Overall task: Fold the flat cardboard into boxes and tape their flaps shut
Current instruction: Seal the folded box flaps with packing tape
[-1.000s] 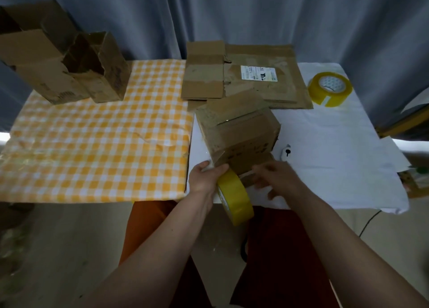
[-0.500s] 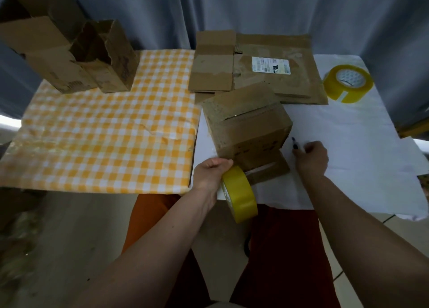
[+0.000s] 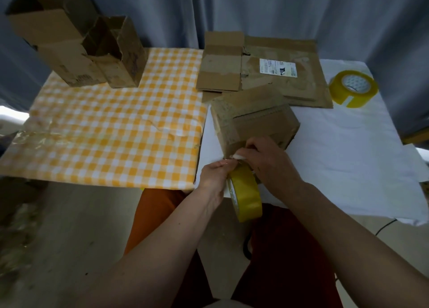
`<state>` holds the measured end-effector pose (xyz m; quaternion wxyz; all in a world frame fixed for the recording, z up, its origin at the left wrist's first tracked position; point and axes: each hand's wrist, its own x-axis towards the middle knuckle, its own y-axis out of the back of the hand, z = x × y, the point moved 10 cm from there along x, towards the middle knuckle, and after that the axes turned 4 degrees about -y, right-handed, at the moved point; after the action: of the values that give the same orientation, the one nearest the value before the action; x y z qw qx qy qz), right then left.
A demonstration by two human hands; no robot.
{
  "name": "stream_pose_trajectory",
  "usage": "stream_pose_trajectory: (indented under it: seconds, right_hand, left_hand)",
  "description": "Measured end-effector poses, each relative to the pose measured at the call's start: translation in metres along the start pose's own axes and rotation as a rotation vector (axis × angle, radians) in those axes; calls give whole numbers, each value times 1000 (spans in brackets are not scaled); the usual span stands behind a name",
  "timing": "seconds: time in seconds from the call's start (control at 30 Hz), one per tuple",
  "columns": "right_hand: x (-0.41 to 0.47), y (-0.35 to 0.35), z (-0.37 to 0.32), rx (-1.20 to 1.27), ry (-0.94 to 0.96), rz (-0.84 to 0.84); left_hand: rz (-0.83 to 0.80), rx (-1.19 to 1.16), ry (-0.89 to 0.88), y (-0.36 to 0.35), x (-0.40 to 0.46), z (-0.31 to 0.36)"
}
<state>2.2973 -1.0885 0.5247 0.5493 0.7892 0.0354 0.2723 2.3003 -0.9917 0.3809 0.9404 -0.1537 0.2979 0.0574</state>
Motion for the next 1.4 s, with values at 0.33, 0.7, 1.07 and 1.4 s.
stream_pose_trajectory:
  seconds: [0.33, 0.7, 1.07, 1.4]
  right_hand:
    - [-58, 4, 109, 51, -428, -36]
    - [-45, -9, 88, 292, -403, -9]
    - [-2, -21, 35, 160, -177, -78]
    - [-44, -27, 99, 260, -452, -23]
  left_hand:
    - [-38, 45, 13, 1, 1, 4]
    - [-42, 88, 11, 0, 0, 4]
    - [-140, 139, 42, -3, -2, 4]
    - [-177, 150, 7, -4, -10, 8]
